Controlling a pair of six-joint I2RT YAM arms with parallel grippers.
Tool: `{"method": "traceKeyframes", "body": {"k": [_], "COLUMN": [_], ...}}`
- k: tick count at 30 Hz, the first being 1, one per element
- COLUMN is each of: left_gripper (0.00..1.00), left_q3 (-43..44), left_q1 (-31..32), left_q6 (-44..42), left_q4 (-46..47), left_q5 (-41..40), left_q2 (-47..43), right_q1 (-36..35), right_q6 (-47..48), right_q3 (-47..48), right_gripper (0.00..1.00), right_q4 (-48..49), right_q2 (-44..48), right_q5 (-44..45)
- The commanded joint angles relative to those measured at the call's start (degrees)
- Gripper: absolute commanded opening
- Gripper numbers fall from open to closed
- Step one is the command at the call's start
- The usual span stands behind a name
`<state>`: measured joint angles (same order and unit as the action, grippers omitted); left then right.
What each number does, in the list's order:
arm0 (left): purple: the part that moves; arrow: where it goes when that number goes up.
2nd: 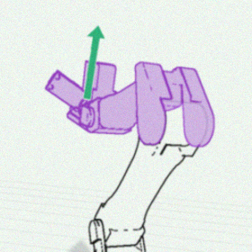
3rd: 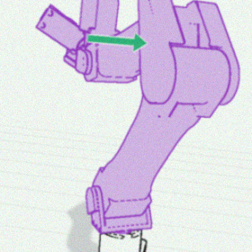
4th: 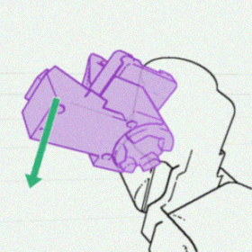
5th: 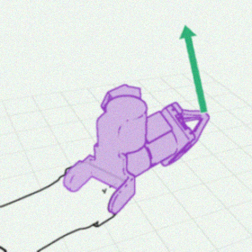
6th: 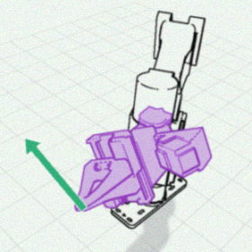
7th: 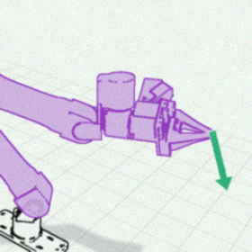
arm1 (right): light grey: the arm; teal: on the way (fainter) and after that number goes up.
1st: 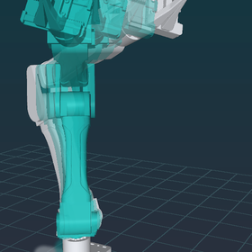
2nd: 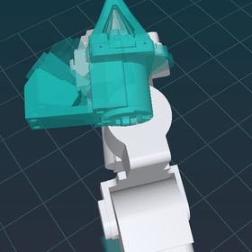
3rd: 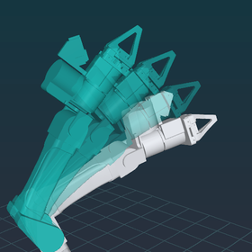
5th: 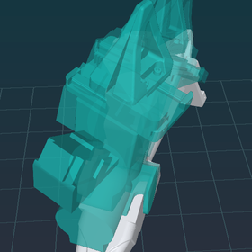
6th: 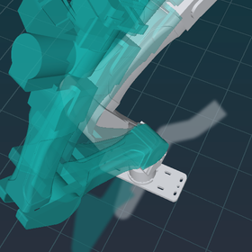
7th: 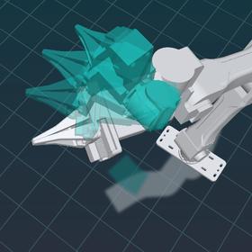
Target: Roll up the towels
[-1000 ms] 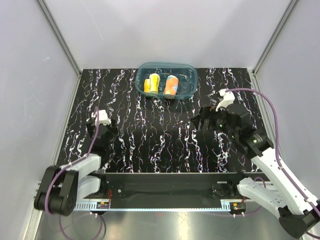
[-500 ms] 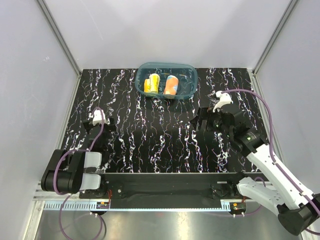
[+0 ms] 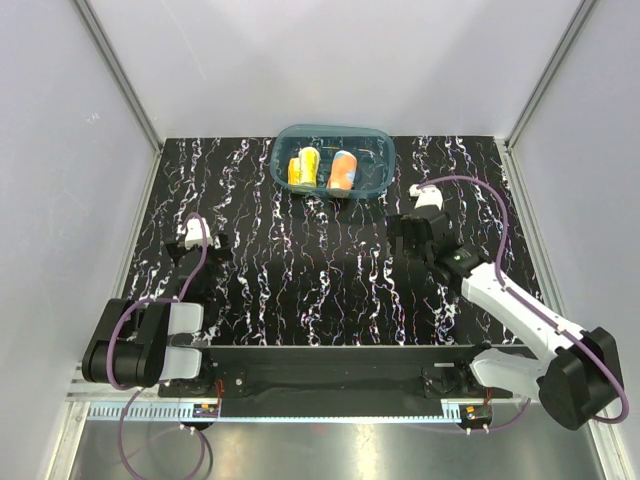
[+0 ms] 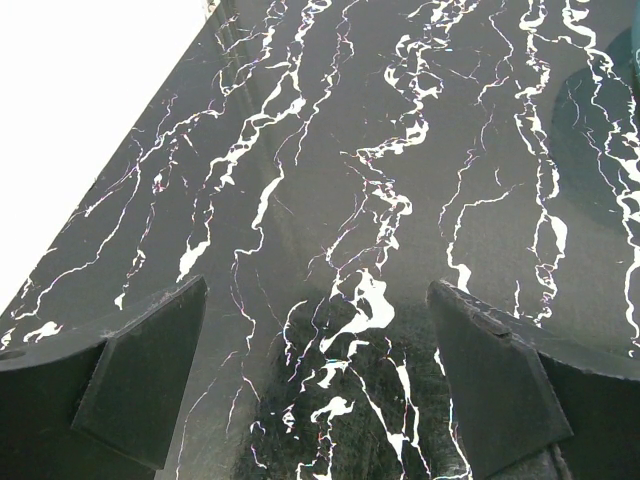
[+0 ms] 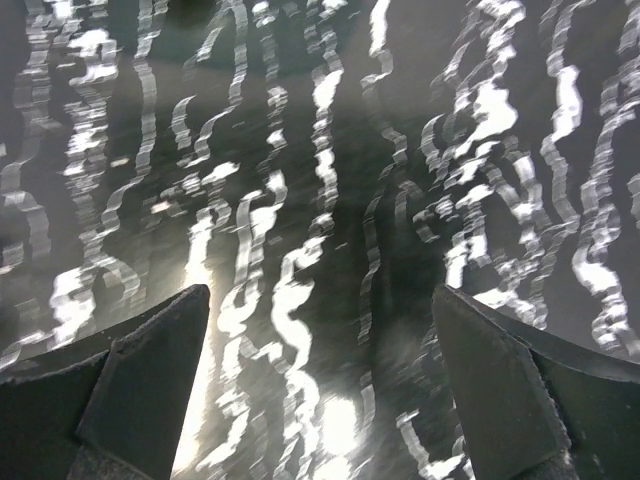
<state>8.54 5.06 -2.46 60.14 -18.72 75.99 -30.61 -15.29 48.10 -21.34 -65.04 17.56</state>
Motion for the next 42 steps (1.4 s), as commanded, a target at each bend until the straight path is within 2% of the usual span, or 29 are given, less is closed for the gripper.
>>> {"method": "traceKeyframes", "body": {"k": [1, 3, 7, 10, 14, 20, 23, 26, 28, 32, 34, 42], "left_gripper": [0.99, 0.99, 0.99, 0.99, 0.99, 0.99, 0.99, 0.99, 0.99, 0.99, 0.99, 0.99], "left_q3": [1.31, 1.40, 1.40, 1.40, 1.31, 1.48, 1.48, 1.48, 1.40, 1.40, 1.40, 1.40], "left_q1": [-0.31, -0.31, -0.31, -0.31, -0.31, -0.40, -0.40, -0.40, -0.49, -0.49, -0.49, -0.49], "left_q6": [1.23, 1.14, 1.23, 1.14, 1.23, 1.32, 1.32, 1.32, 1.32, 1.32, 1.32, 1.32], "left_q4": [5.78, 5.78, 5.78, 5.78, 5.78, 5.69, 5.69, 5.69, 5.69, 5.69, 5.69, 5.69], "left_q5": [0.09, 0.09, 0.09, 0.09, 0.09, 0.18, 0.17, 0.18, 0.18, 0.18, 0.18, 0.26], "left_q2": [0.30, 0.30, 0.22, 0.22, 0.22, 0.39, 0.22, 0.22, 0.30, 0.22, 0.22, 0.22], "right_q1": [0.81, 2.65, 13.97, 16.37, 23.73, 28.32, 29.55, 30.08, 30.26, 30.26, 30.26, 30.26], "right_q6": [8.41, 9.31, 7.99, 11.15, 8.70, 7.99, 8.00, 10.36, 12.55, 13.70, 12.92, 12.39], "right_q3": [-3.52, -6.17, -8.71, -11.18, -13.90, -20.66, -21.47, -23.39, -23.40, -28.65, -28.06, -27.79], "right_gripper": [1.00, 1.00, 1.00, 1.00, 1.00, 1.00, 1.00, 1.00, 1.00, 1.00, 1.00, 0.99], "right_q4": [11.57, 16.76, 20.81, 27.22, 34.06, 51.28, 56.49, 64.98, 66.86, 86.78, 81.32, 82.43], "right_q2": [0.08, 0.26, -0.97, -3.60, -6.15, -10.89, -13.09, -14.58, -15.82, -24.76, -22.34, -23.38], "right_q5": [8.71, 7.67, 2.04, 2.91, -0.16, -1.65, -2.36, -3.76, -4.38, -6.39, -5.70, -4.64]}}
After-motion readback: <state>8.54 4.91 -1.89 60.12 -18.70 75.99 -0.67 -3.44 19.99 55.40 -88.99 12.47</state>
